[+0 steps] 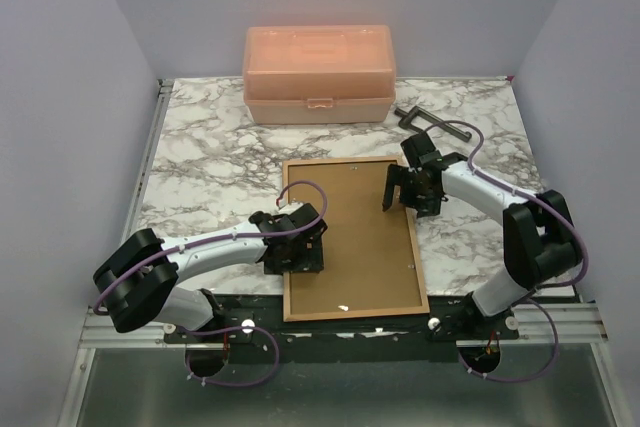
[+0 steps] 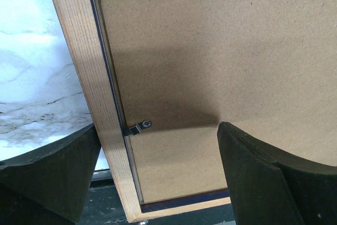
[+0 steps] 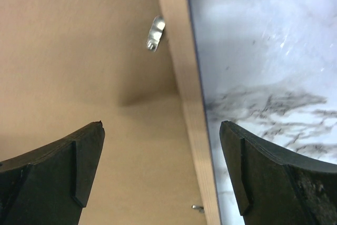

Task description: Put the photo into the frame

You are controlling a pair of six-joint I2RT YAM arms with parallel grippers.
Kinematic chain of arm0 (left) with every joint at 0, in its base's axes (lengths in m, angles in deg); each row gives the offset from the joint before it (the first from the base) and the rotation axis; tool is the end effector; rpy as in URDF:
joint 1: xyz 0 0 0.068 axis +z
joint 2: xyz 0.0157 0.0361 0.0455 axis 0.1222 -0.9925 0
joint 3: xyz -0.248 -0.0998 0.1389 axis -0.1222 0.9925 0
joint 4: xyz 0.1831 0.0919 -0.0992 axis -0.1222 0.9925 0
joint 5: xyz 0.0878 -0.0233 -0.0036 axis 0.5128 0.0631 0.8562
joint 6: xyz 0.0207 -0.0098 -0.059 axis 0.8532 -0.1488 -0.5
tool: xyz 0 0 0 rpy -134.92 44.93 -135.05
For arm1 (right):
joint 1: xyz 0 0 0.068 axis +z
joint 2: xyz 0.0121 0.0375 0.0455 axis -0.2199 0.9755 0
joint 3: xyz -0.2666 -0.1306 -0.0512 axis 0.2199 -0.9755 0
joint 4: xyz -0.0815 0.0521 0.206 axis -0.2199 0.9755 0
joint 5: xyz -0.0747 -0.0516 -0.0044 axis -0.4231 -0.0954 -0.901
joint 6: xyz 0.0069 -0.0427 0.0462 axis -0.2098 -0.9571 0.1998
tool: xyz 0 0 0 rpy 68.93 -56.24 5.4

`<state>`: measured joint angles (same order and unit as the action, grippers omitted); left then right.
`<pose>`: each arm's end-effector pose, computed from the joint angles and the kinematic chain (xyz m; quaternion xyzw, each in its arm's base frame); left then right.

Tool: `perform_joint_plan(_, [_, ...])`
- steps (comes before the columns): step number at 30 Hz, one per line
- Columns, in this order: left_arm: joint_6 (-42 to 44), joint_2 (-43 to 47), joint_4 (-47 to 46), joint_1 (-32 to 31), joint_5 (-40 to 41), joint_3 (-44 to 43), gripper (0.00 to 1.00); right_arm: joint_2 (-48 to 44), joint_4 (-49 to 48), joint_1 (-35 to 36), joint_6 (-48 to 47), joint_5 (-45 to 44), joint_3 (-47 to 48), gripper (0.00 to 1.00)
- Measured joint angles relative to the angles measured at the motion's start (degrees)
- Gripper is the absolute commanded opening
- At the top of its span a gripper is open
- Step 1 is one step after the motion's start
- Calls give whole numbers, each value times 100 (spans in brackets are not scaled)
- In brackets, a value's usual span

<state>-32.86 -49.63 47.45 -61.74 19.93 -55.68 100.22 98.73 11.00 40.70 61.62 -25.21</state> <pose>0.1179 -0.1586 0.2052 -0.0490 0.9861 -0.1027 0.1211 0.2479 0.1080 0.2277 0.0717 0.9820 0.0743 0.1584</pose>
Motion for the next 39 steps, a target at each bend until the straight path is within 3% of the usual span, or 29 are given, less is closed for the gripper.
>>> perform_joint_plan(8, [4, 37, -46, 28, -4, 46, 91, 820, -236, -380, -175, -37, 413, 88])
perform_joint_plan(22, [46, 24, -59, 31, -20, 50, 90, 1106, -584, -669, -260, -26, 632, 62])
perform_joint_plan(33, [66, 28, -57, 35, -28, 48, 89, 1141, -754, -717, -240, 68, 629, 9])
perform_joint_plan(36, [63, 31, -59, 35, -28, 52, 89, 1139, -756, -717, -240, 59, 625, 1])
perform_joint_plan(39, [63, 50, -70, 35, -28, 63, 89, 1117, -791, -717, -240, 57, 588, 0])
